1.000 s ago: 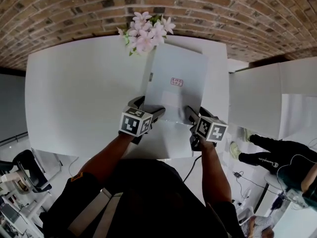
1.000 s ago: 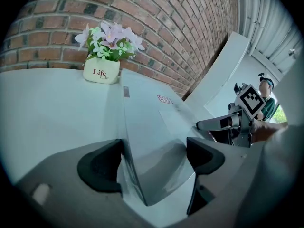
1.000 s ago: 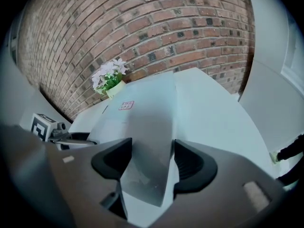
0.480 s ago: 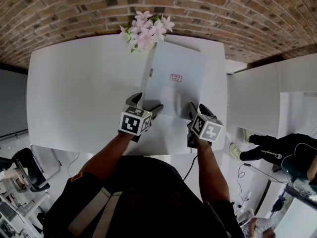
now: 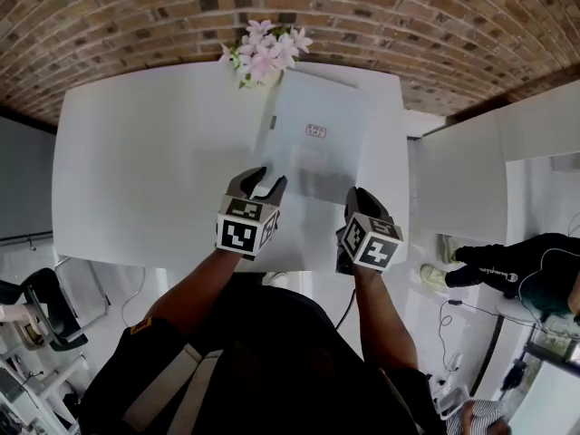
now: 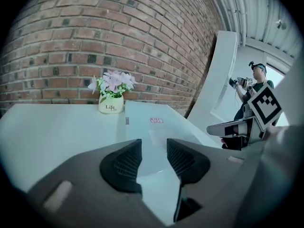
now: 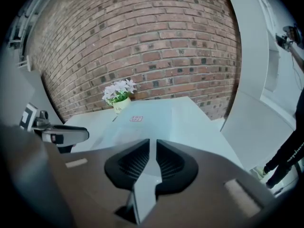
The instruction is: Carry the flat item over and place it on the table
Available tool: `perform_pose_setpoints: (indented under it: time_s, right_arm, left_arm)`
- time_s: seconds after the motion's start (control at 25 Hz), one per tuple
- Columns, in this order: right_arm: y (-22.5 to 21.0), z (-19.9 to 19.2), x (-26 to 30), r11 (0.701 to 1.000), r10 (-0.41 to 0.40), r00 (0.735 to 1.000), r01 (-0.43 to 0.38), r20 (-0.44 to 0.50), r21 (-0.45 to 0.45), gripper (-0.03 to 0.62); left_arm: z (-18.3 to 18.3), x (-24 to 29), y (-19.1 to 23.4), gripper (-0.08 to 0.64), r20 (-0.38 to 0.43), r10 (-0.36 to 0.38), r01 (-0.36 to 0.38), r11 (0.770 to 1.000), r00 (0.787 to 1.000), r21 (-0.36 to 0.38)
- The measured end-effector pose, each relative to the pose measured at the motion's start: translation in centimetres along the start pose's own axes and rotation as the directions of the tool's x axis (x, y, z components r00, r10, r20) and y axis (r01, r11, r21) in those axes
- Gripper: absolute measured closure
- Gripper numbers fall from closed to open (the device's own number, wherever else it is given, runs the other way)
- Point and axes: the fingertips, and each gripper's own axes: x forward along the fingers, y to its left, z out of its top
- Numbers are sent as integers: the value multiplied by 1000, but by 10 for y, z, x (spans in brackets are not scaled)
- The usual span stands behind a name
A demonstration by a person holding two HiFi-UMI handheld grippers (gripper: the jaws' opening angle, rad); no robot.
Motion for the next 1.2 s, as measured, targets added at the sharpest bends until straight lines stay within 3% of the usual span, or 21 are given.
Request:
perform_pose_setpoints:
  time_s: [0.36, 0.8, 1.2]
  right_arm:
    - [29, -4, -58, 998, 66, 994, -64, 90, -28, 591]
    - [60, -23, -134, 987, 157, 973, -148, 171, -63, 592]
    - [67, -56, -189, 982, 183, 963, -170, 200, -84, 592]
  left_arm:
    - [1, -47, -38, 553, 44, 68, -69, 997, 997, 27]
    - [-18, -114, -88, 558, 100, 55, -62, 996, 993, 67]
    - [-42, -167, -131, 558, 138, 48, -61, 994, 989, 92]
